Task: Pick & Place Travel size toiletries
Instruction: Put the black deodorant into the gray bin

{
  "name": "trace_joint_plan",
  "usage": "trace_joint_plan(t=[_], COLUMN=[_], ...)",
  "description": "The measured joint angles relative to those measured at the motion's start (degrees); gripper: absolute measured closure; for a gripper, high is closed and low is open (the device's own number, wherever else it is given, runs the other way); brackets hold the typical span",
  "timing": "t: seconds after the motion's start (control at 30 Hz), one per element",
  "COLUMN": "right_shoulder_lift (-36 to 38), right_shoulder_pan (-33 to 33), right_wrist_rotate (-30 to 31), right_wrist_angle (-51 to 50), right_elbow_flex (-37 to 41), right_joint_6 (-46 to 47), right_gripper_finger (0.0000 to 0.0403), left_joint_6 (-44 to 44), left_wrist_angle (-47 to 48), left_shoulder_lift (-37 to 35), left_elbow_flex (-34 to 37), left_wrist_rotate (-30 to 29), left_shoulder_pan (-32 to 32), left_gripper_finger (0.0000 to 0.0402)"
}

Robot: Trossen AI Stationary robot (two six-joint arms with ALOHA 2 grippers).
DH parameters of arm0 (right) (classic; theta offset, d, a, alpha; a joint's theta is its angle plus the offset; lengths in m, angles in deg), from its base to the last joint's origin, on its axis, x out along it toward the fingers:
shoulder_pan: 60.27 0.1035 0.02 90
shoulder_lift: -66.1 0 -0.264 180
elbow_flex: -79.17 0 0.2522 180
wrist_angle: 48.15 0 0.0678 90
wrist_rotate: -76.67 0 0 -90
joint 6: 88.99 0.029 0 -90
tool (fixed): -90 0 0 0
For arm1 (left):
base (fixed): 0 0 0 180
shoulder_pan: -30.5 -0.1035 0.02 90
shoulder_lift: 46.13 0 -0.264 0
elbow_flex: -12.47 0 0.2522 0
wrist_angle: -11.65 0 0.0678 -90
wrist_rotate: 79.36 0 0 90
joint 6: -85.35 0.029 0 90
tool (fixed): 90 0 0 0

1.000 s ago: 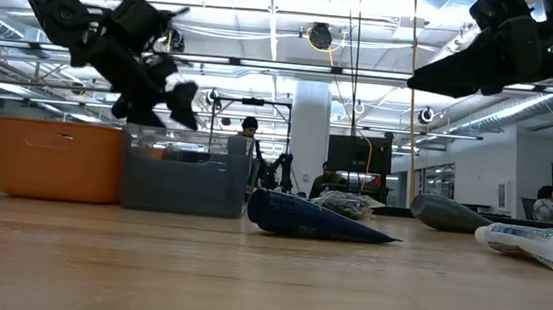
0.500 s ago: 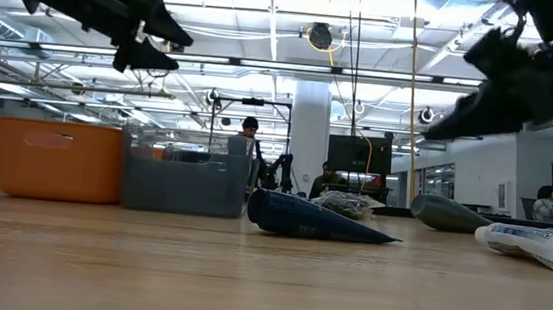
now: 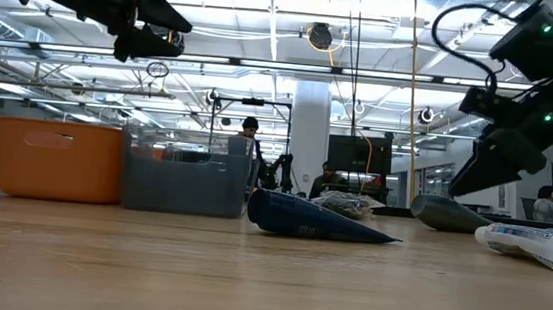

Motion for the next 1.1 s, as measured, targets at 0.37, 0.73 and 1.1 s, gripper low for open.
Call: trace_joint_plan(t=[0.37,0.73,1.1], right_shoulder_lift=[-12.9,-19.3,-19.2], right_shoulder_pan=[-1.0,-1.1,-1.1], right_wrist_rotate=[-5.4,-8.7,-12.9], right_wrist_angle=[6.8,12.0,12.3], right_elbow_flex=[0.0,-0.2,-0.1], right_joint_6=[-4.8,-5.2,-8.0], right_gripper_finger=[0.009,0.0102,0.0203], left_joint_6=[-0.7,-1.7,-6.6], left_wrist_angle=[0.5,1.5,3.0], left_shoulder_lift=[0.0,0.0,0.1], left_elbow_flex=[0.0,0.0,0.0], left_wrist_rotate=[0.0,1.9,2.0], left_shoulder_pan=[0.0,0.0,0.3], left_gripper_finger=[0.0098,0.0087,0.008])
